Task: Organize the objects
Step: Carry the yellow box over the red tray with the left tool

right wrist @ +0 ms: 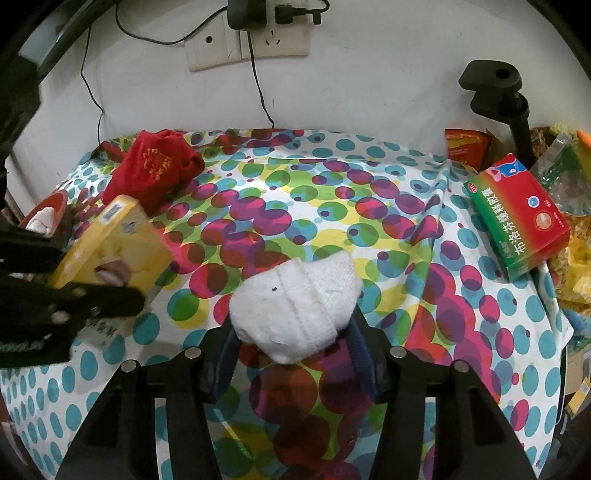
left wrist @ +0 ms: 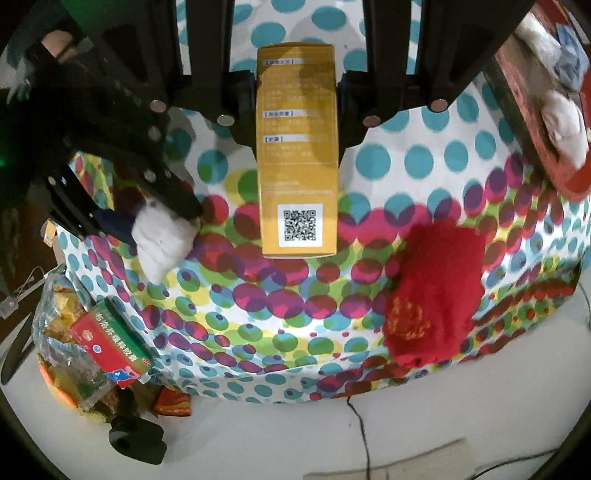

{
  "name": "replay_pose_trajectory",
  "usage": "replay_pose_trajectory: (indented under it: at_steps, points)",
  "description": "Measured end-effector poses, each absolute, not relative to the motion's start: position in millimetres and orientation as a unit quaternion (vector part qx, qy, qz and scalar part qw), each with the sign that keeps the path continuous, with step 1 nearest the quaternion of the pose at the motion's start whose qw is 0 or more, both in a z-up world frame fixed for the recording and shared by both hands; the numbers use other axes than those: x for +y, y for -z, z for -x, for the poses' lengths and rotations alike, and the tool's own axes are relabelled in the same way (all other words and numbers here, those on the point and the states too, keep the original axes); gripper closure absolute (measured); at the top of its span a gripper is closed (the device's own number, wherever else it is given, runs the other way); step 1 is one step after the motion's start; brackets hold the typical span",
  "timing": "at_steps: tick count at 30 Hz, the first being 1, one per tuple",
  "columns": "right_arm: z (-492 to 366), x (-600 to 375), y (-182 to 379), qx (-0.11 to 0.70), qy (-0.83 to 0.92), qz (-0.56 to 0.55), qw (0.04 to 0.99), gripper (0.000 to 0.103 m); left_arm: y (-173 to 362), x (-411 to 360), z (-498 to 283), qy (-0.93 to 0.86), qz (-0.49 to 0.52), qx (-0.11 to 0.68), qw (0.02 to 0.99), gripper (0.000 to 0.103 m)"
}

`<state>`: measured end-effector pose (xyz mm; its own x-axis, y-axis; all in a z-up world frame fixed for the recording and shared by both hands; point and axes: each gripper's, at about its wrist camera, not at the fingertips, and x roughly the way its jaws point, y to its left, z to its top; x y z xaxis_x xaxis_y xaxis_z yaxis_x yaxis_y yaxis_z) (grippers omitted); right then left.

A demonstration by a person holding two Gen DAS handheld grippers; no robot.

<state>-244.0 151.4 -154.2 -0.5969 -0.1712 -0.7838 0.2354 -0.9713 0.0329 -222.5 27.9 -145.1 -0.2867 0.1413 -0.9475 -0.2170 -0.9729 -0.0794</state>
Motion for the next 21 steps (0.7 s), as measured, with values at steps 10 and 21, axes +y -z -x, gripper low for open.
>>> replay_pose_trajectory:
  at_steps: [10, 21]
  points:
    - [243.0, 147.2, 154.1, 0.041, 0.893, -0.434, 0.110, 0.052, 122.9, 22.6, 180.9, -0.808, 0.580, 0.023, 0.105, 0.073]
    - [242.4, 144.0, 154.1, 0.044, 0.893, -0.435, 0.106, 0.052, 89.8, -0.6, 141.9, -0.826, 0.556, 0.032, 0.086, 0.073]
